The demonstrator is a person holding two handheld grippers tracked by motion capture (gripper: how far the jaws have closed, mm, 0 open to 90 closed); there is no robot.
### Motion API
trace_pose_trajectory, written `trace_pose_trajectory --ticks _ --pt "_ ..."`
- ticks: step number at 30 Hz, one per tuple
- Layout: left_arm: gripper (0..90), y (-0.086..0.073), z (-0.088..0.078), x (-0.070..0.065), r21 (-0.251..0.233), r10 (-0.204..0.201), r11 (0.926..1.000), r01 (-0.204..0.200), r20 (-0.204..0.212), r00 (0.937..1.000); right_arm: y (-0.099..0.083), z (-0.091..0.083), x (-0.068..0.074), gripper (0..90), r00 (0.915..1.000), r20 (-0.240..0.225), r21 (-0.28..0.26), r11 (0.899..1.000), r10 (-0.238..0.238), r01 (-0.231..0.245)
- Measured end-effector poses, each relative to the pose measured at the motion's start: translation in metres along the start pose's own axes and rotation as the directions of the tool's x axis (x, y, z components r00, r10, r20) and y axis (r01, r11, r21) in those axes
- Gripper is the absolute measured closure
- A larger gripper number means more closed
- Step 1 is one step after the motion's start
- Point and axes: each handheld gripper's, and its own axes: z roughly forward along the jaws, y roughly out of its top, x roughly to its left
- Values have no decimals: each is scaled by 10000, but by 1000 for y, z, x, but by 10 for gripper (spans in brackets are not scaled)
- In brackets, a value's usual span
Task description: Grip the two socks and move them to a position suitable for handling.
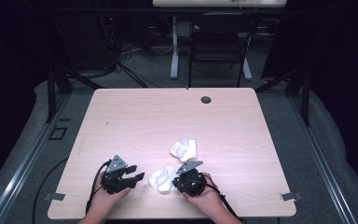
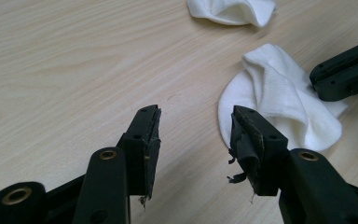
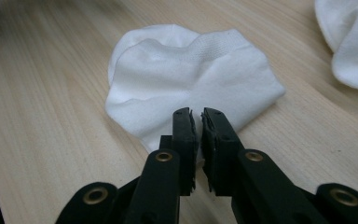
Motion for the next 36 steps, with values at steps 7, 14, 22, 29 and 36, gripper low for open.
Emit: trace_pose_trajectory --ticks 7,14,22,29,36 --pt "527 0 2 -4 44 81 10000 -81 117 9999 3 -8 2 770 9998 164 -345 9993 112 -107" --pt "542 0 5 -10 68 205 9998 -207 265 9994 15 -11 14 729 9997 191 -990 9950 147 -127" --pt "565 0 6 -12 116 208 9997 -212 304 9993 25 -4 23 721 9998 50 -1157 9932 171 -164" --pt "608 1 6 -12 150 213 9997 -218 284 9994 34 8 33 664 10000 -5 -1120 9937 -7 7" --pt "618 1 6 -11 172 243 9995 -247 265 9994 35 22 37 620 9993 336 -778 9968 -155 181"
